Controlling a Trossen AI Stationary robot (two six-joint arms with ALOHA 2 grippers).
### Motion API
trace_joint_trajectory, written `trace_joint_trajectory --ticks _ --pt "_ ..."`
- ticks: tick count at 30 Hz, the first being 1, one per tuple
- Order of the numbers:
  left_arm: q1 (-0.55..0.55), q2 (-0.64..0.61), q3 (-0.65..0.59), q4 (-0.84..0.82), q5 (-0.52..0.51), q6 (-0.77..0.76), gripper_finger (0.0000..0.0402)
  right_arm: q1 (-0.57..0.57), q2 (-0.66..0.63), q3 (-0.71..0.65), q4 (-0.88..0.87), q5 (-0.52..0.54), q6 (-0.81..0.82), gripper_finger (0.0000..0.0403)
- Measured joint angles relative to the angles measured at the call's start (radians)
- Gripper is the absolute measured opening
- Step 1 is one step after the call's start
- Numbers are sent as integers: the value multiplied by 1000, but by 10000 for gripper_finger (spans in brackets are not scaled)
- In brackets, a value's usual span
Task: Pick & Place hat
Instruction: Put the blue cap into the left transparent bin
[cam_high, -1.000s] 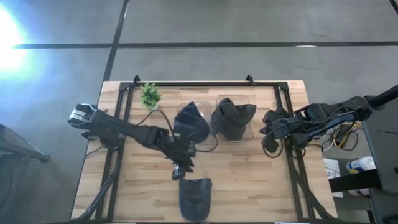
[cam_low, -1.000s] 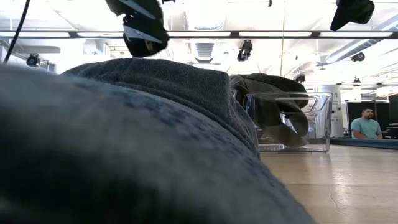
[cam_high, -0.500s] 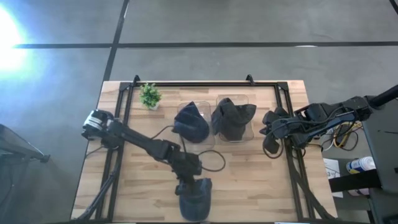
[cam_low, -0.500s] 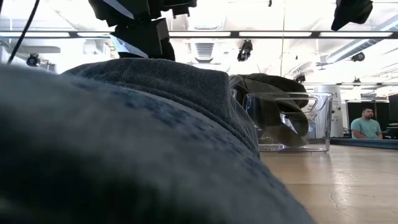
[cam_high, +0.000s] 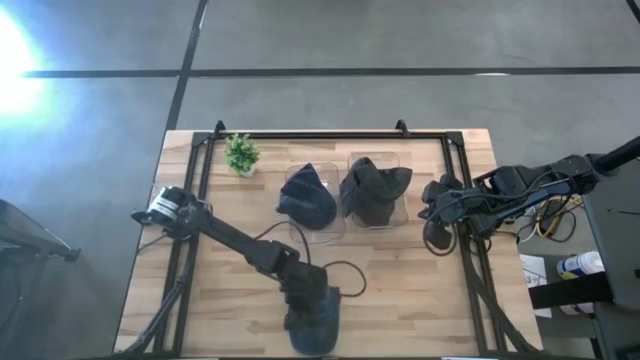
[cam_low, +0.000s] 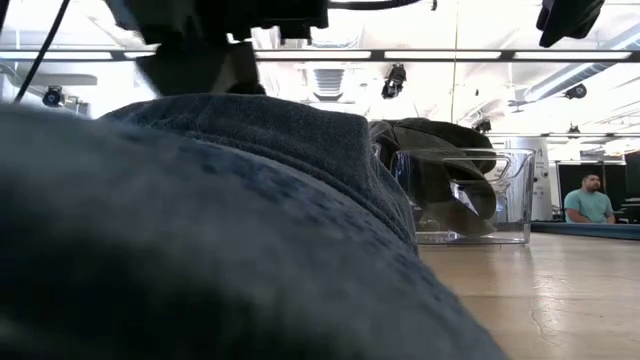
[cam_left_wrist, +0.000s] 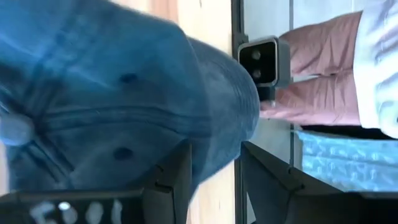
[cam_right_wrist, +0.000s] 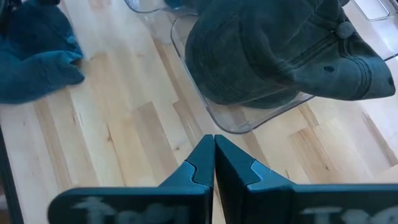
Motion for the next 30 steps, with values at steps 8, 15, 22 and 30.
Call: trace_joint_trajectory --ticks 8,15,22,30 --pt "-12 -2 -3 -26 -23 100 131 0 0 0 94 -1 44 9" --pt "-3 -2 -4 -45 -67 162 131 0 0 0 133 -26 49 9" --pt "1 0 -5 -37 -102 166 131 0 0 0 133 -26 46 9" --pt "9 0 -6 -11 -31 77 131 0 0 0 124 -26 33 9"
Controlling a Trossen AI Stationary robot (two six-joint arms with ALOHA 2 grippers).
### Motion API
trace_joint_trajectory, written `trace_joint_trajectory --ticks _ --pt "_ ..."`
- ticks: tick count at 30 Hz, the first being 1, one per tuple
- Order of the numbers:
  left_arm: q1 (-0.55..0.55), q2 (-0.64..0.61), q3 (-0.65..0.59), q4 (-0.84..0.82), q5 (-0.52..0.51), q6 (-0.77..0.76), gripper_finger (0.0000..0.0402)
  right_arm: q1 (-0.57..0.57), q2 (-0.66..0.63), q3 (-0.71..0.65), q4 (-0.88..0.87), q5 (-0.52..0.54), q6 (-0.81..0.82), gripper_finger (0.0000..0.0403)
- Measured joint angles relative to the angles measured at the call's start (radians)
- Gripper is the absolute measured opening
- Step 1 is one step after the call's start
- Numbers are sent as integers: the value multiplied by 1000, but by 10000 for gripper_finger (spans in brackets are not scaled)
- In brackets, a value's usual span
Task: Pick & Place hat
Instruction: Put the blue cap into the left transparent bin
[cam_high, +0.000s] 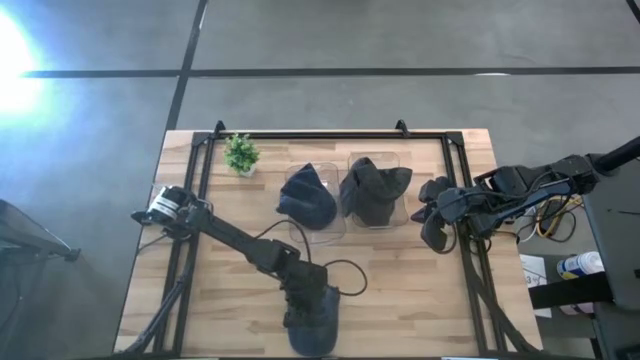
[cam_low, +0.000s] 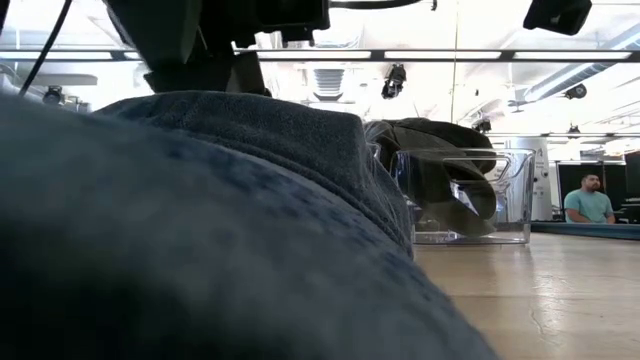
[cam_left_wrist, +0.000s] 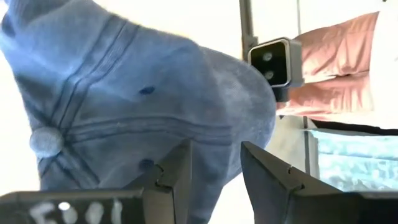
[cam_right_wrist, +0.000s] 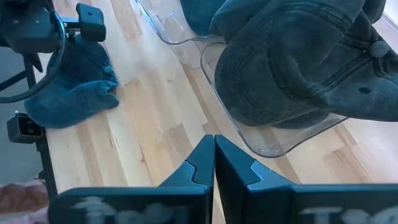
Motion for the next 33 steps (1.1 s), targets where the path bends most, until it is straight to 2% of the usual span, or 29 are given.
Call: trace_joint_trajectory --ticks 8,15,17,21,26,33 --pt "-2 41 0 72 6 -32 131 0 0 0 -1 0 -1 9" --pt "-14 159 1 95 131 -118 127 0 0 0 -2 -7 6 9" --pt "-17 165 1 102 142 -118 107 0 -1 0 -2 -16 8 9" --pt "-21 123 6 94 110 -67 18 0 -1 0 -2 -19 11 9" --pt "-10 71 10 101 15 -38 5 0 -1 0 -2 -19 11 9" --pt "-7 60 10 79 7 -45 3 0 -1 0 -1 -19 11 9"
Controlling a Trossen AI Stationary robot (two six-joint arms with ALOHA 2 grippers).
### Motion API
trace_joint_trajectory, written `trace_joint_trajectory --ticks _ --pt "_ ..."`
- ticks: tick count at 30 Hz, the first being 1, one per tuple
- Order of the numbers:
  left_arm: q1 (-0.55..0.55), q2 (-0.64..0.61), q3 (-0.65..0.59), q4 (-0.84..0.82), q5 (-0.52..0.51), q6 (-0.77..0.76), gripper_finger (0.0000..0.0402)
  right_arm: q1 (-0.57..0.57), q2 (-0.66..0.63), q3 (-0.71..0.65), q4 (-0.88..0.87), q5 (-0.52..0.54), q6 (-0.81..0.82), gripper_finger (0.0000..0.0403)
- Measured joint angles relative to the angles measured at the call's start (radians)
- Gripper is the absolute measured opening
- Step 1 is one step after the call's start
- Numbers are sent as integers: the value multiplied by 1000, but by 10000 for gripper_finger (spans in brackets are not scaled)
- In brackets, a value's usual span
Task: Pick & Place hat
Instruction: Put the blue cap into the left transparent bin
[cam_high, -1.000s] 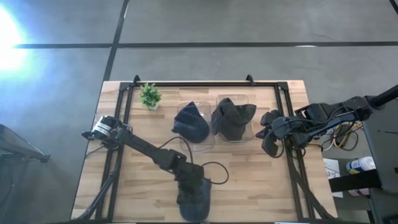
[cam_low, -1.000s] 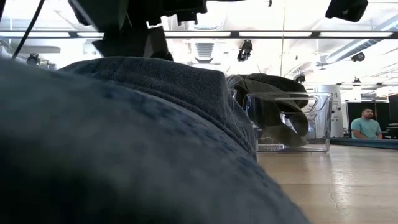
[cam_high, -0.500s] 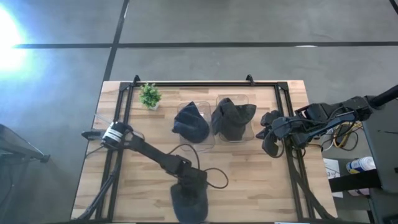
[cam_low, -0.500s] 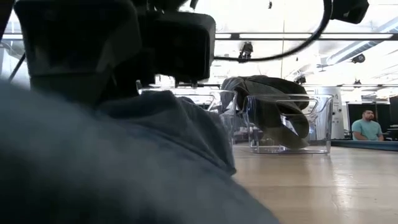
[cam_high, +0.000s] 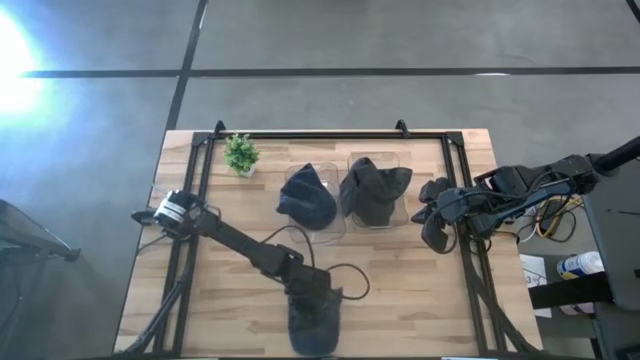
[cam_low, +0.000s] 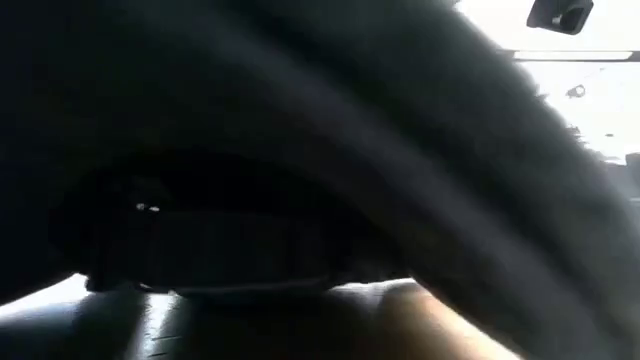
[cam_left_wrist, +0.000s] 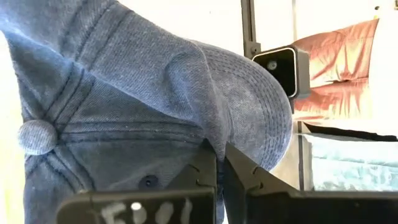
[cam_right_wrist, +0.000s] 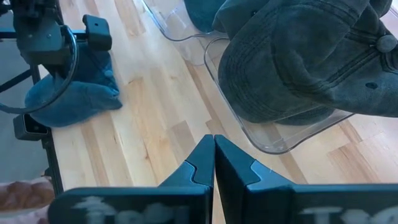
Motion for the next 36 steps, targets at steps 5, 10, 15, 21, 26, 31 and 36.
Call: trace_joint_trajectory --ticks 5,10,15,21,26,31,36 --pt "2 -6 22 -52 -5 0 2 0 0 0 0 0 0 9" --pt "9 -30 100 -172 -35 52 1 0 0 0 0 0 0 9" --pt "19 -31 205 -310 -70 115 1 0 0 0 0 1 0 9" --pt "32 -31 324 -472 -134 177 1 0 0 0 0 1 4 9" --pt "40 -31 411 -612 -185 213 0 0 0 0 0 1 4 9" --pt "49 -32 509 -729 -234 235 0 0 0 0 0 1 3 9" --pt "61 -34 641 -826 -279 270 0 0 0 0 0 1 3 9"
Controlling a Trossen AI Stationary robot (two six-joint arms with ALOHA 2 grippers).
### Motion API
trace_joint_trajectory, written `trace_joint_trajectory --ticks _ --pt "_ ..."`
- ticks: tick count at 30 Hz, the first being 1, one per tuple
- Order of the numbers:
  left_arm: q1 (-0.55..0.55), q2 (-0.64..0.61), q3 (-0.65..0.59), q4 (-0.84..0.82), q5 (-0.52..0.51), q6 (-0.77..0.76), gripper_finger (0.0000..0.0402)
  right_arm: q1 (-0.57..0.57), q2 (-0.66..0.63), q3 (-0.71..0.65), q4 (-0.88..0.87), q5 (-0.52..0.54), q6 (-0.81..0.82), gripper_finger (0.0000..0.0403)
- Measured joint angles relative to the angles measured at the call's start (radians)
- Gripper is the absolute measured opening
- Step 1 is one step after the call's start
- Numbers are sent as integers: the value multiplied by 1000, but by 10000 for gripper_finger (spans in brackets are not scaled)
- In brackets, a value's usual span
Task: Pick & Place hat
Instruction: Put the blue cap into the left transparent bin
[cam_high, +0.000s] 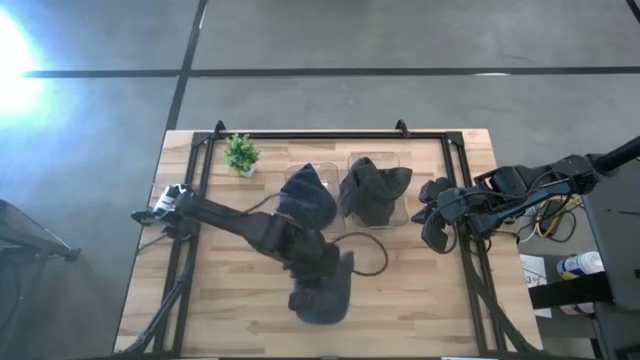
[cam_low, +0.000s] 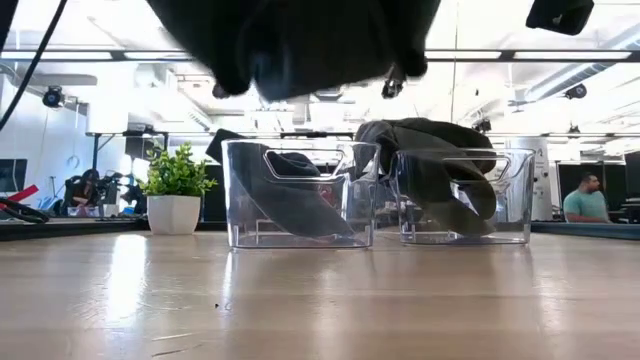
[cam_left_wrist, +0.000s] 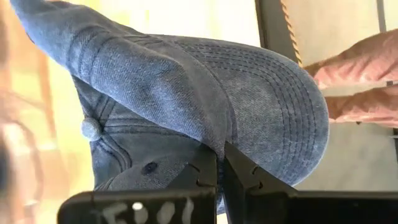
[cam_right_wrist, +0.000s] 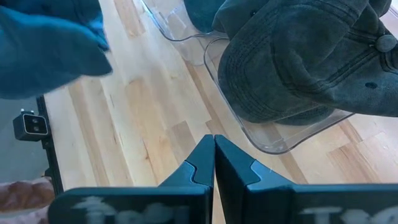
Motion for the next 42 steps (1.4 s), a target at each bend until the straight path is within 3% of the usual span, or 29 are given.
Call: trace_joint_trajectory --ticks 9,14,27,35,42 --pt "54 -5 321 -240 -168 91 0 0 0 0 0 0 0 9" --pt "119 -5 368 -281 -212 143 0 0 0 0 -1 0 0 9" --pt "304 -5 146 -264 -234 209 0 0 0 0 -6 0 -8 9" --pt "341 -31 -34 -168 -367 213 0 0 0 0 -39 0 -6 9" --pt "348 -63 -181 -80 -382 183 0 0 1 0 -54 0 -6 9"
